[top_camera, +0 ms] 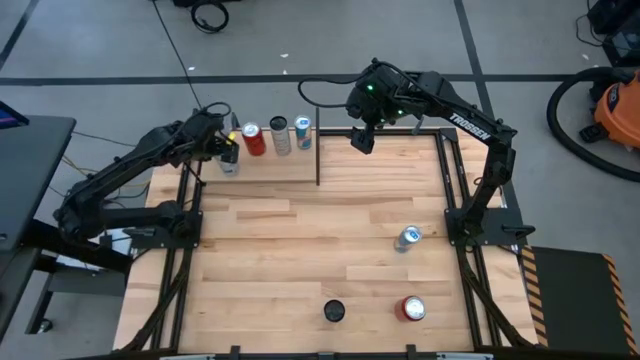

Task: Place canned beverage on shelf
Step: Put the blue-white soda can on the shelf aligned with the other blue-white soda can

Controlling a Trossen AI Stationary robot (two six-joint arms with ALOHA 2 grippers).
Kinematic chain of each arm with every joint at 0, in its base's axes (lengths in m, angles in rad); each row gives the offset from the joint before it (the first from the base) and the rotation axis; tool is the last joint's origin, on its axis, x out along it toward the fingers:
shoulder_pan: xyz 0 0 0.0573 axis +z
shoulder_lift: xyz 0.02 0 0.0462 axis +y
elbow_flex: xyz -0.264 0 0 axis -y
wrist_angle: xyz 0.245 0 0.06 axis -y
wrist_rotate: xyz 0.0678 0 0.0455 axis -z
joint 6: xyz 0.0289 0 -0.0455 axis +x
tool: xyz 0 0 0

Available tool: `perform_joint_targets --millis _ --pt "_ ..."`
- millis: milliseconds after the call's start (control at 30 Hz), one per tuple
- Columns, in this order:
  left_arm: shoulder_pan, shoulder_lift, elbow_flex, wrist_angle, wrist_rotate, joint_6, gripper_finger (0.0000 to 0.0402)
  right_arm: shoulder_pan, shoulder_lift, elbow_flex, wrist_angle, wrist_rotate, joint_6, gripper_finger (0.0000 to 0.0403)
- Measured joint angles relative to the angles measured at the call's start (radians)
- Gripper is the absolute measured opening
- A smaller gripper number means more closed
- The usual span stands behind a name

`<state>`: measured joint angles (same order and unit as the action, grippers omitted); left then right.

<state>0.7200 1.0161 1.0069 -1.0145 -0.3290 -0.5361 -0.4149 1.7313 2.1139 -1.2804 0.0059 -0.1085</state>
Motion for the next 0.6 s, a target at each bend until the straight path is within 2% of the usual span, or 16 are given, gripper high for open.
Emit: perform_joint_targets --millis 167,367,600 --pt "0.006 -0.002 0.0 -0.015 0.0 0.08 0.0309 0.0 0.0 0.0 0.0 0.0 0.0 0.0327" --pt "0.037 -0.001 0.0 -0.028 0.013 0.167 0.0281 0.0 0.0 0.0 0.0 0.0 0.0 0.0327" --pt "0.118 -0.003 0.002 -0.019 0.126 0.363 0.0252 0.0 0.0 0.0 0.0 0.0 0.0 0.0327"
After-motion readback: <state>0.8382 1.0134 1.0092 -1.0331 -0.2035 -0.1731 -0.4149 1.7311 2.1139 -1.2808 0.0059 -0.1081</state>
